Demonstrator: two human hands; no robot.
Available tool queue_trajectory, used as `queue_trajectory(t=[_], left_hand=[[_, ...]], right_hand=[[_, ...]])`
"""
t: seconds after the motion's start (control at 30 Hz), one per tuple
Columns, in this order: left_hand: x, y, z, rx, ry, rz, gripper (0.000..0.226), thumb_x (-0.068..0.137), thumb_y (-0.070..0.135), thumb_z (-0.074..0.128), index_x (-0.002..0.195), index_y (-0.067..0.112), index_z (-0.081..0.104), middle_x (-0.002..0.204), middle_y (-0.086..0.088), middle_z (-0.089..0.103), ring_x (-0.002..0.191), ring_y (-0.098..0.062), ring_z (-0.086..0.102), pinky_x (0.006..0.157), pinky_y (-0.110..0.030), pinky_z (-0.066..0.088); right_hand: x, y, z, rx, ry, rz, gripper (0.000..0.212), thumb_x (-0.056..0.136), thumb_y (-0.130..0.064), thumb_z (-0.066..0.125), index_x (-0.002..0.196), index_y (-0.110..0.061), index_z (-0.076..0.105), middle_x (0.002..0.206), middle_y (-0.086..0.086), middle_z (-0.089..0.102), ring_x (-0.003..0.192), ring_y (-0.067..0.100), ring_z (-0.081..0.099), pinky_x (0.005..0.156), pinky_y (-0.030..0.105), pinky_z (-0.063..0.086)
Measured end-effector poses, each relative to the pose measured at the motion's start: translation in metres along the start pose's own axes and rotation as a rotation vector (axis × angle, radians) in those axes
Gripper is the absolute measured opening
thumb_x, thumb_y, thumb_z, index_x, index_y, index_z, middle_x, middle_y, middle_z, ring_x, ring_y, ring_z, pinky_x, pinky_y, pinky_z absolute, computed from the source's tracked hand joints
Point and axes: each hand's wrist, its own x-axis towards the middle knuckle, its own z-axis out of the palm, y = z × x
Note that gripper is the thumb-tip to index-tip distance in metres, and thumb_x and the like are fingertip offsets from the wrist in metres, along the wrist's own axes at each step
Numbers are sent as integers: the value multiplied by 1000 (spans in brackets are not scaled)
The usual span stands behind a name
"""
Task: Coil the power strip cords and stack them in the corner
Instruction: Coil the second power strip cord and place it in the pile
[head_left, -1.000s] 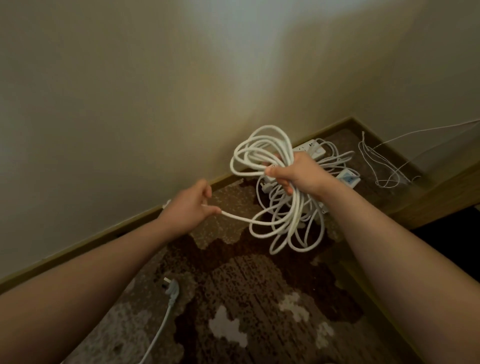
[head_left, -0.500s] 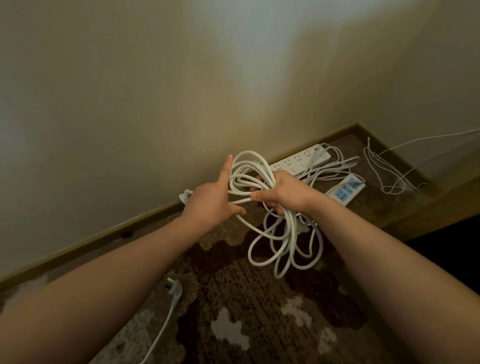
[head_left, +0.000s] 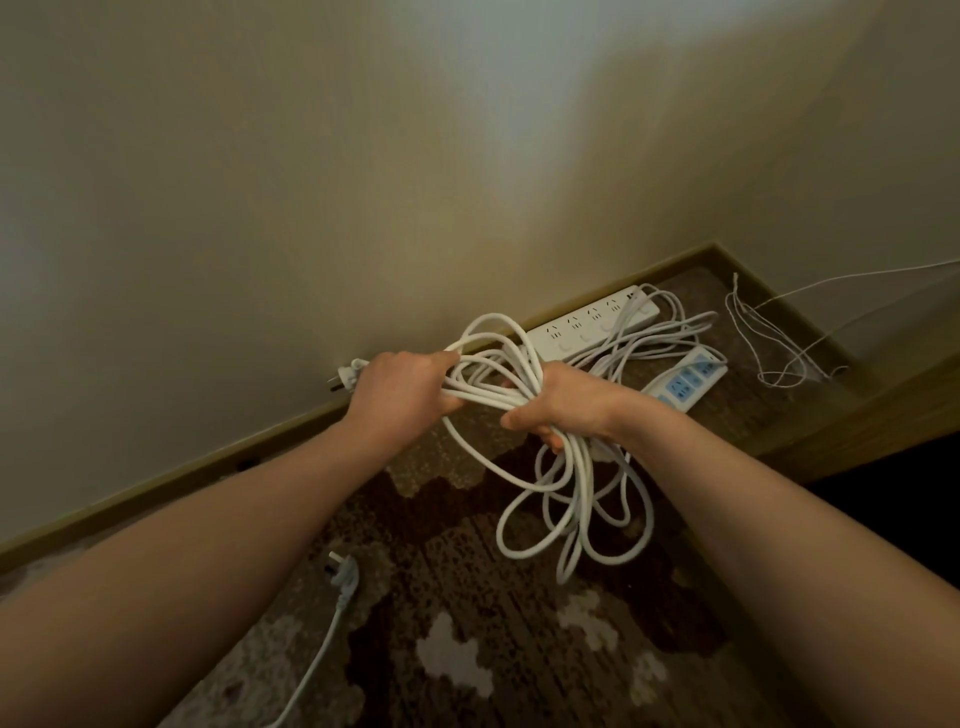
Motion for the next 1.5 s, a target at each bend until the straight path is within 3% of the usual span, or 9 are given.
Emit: queue_trajectory(t=[0.13,0.33,0.53,0.67,0.83,0.97,1.2,1.37,1.5], left_hand=[[3,-5,2,-163,-126,-78,67,73,47,73,133,33,46,90,1,71,85,-23,67,65,-31,48],[-14,-34,8,-495,-339,-159,87,79,40,71,147,36,17,52,6,53,48,0,51,51,-22,37],[-31,-26,7,-342,-596,66,22,92,38,54,104,24,68,98,2,68,88,-13,61,78,-30,47],[-29,-2,5,-225,-684,184,23,97,27,46,103,18,66,103,-2,62,97,-18,57,81,-27,41],[-16,26,-6,-429,-685,100,22,94,15,49,102,25,66,101,5,64,91,-8,57,78,-21,42],[-12,40,-11,-489,-590,59,17,88,19,57,83,35,58,77,14,60,73,-1,57,62,-20,42],[-25,25,0,-293,-468,17,15,76,37,73,86,31,63,81,9,66,75,-7,57,67,-27,46],[-26,-3,-1,-291,-624,-11,15,89,38,59,87,27,69,83,5,67,77,-9,59,72,-30,48],[-31,-32,-1,-310,-725,19,22,97,28,48,82,21,63,79,0,61,76,-16,55,72,-29,42]], right_hand=[[-1,-4,-4,6,99,5,24,86,-17,73,67,-12,60,48,2,54,45,21,52,55,32,50],[-13,4,-20,133,262,17,29,88,-14,72,63,-11,59,45,2,53,40,17,50,51,30,49],[-14,4,-33,199,395,-13,32,88,-16,71,62,-6,57,45,5,50,39,19,48,50,30,51],[-6,5,-26,110,365,18,16,85,-12,75,77,-4,63,46,1,54,37,15,49,41,26,44],[3,13,-12,-27,335,57,23,81,-17,79,73,-12,58,47,-1,55,40,18,52,42,25,44],[6,18,-4,-15,326,94,28,81,-20,79,65,-14,57,43,0,56,38,18,53,43,25,44],[7,20,-23,-40,434,130,20,82,-19,79,79,-10,61,57,5,59,42,17,55,42,26,46],[14,19,-38,-299,422,169,23,79,-26,81,86,-14,63,76,7,68,59,21,64,54,39,55],[12,25,-46,-338,443,183,18,82,-25,78,84,-19,61,76,5,67,61,19,64,51,31,47]])
